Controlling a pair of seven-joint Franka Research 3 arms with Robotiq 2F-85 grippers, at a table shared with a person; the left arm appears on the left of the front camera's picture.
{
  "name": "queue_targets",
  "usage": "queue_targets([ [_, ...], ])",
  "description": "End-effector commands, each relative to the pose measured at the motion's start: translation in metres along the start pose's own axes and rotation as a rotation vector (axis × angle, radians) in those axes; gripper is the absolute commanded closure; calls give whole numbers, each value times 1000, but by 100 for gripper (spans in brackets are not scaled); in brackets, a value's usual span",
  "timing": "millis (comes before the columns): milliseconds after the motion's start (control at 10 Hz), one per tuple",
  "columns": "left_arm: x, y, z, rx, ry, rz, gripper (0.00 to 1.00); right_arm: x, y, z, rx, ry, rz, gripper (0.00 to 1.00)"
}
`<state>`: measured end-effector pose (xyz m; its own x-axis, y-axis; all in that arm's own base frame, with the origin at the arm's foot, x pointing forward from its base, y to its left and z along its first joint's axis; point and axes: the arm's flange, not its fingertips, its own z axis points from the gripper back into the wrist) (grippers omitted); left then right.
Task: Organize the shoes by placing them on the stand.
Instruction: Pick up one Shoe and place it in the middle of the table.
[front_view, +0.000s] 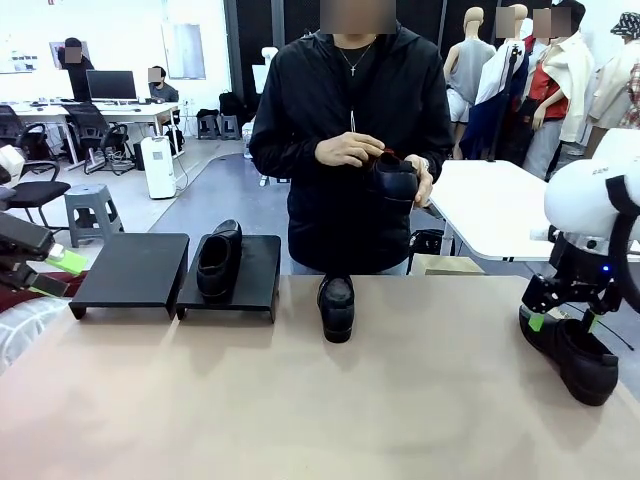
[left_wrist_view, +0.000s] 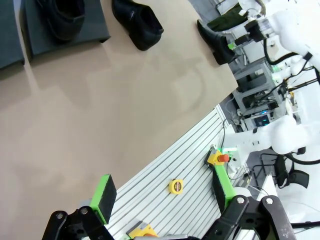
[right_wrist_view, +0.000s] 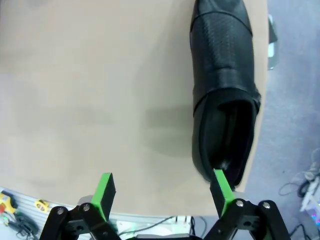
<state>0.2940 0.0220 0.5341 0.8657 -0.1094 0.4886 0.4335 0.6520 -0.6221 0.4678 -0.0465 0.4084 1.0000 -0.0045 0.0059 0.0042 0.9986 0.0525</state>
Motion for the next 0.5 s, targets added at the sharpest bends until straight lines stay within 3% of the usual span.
queue_targets([
  [0, 1, 1, 0, -26, -9, -21, 0, 33, -15, -6, 61, 63, -16, 0],
  [400, 1, 1, 0, -26, -9, -21, 0, 60, -30, -28, 124, 96, -6, 0],
])
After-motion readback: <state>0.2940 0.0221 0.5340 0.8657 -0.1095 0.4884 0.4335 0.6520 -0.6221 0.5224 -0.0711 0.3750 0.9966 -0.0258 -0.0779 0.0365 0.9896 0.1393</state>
